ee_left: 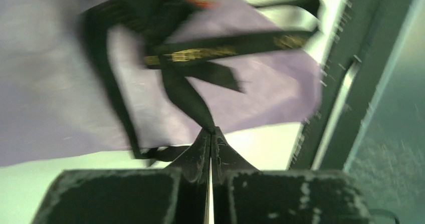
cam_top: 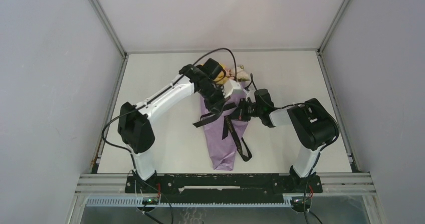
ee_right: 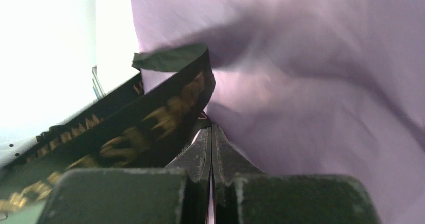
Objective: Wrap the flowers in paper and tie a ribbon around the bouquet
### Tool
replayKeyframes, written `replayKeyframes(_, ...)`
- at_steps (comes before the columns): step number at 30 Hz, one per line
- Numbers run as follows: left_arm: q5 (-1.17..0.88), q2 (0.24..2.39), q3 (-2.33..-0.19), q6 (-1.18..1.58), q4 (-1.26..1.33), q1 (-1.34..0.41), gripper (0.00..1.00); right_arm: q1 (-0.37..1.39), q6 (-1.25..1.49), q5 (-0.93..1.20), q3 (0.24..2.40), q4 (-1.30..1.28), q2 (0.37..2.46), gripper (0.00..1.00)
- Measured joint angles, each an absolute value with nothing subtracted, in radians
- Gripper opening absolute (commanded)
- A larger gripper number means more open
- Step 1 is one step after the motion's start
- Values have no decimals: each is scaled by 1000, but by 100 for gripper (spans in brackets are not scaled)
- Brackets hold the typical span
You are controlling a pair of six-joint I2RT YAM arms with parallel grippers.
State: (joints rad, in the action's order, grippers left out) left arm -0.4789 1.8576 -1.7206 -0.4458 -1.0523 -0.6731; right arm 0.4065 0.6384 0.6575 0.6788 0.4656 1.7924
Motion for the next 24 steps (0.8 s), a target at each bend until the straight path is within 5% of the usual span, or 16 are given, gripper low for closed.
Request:
replayKeyframes(12, -598, 1686, -1729, -797, -1386, -954, 0, 358, 633, 701, 733, 416, 1792, 0)
replayKeyframes(24, -384, 1875, -1760, -654, -1122, -943, 0, 358, 638, 751, 813, 398, 1792, 0)
